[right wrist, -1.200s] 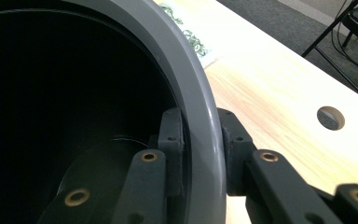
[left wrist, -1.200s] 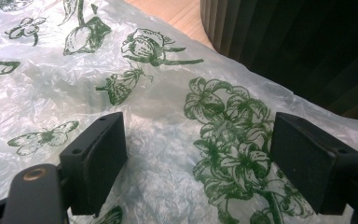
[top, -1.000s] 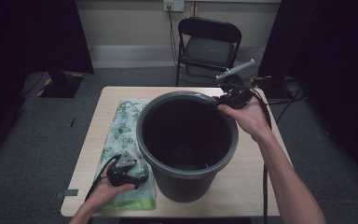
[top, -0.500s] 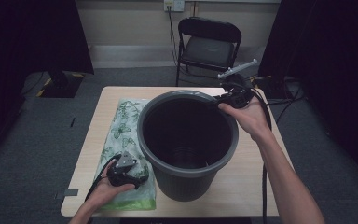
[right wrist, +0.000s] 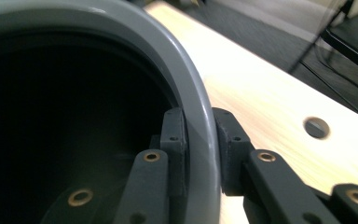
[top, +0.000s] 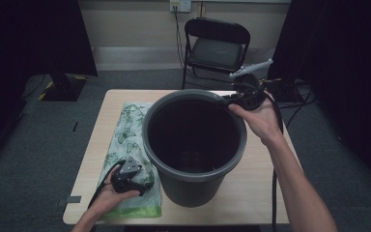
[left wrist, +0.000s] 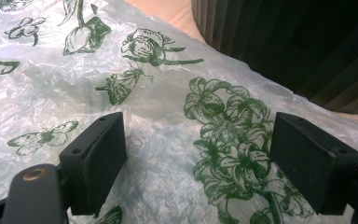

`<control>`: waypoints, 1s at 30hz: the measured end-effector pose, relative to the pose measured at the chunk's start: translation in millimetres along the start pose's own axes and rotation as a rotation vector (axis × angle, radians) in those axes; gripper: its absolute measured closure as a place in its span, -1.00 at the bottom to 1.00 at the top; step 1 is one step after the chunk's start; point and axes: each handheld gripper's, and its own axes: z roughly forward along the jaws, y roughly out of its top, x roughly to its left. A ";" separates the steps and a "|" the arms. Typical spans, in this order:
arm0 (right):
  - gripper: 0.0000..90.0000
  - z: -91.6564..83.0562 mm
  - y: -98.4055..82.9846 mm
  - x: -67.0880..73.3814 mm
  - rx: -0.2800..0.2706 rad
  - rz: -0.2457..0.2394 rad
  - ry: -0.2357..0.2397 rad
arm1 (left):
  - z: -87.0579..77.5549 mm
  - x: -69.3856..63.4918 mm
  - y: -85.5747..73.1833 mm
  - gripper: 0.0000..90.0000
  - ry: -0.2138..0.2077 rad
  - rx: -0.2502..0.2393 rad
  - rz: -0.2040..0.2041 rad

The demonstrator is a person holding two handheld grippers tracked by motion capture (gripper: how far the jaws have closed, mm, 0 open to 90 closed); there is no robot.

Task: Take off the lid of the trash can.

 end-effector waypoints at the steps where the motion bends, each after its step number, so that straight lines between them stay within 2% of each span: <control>1: 0.70 -3.8 2.5 1.4 0.000 -0.015 -0.007 | 0.0 -0.1 0.0 -0.61 0.001 0.001 0.000; 6: 0.72 -1.4 1.9 2.7 0.026 -0.036 -0.016 | 0.0 -0.4 0.0 -0.60 0.004 0.002 0.001; 8: 0.72 3.1 -1.7 1.7 0.054 -0.042 -0.015 | 0.1 -0.5 0.0 -0.60 0.004 0.002 0.001; 12: 0.74 1.5 -6.5 -1.5 0.044 -0.022 0.007 | 0.0 -0.2 0.0 -0.61 0.002 0.000 -0.001; 16: 0.74 -1.5 -8.2 2.3 0.054 -0.030 0.011 | 0.0 -0.1 0.0 -0.60 0.001 0.001 0.000; 17: 0.74 -3.9 -9.4 3.9 0.048 -0.033 0.024 | 0.0 -0.5 0.0 -0.61 0.004 0.003 0.001; 20: 0.74 -3.9 -10.1 4.2 0.044 -0.030 0.025 | 0.1 -0.5 0.1 -0.60 0.004 0.002 0.002; 23: 0.74 -5.1 -10.8 0.2 0.010 -0.014 0.055 | 0.0 -0.2 0.0 -0.61 0.001 0.000 0.000; 30: 0.73 -7.5 -11.5 -5.9 -0.013 0.024 0.097 | 0.0 -0.3 0.0 -0.61 0.002 0.001 0.000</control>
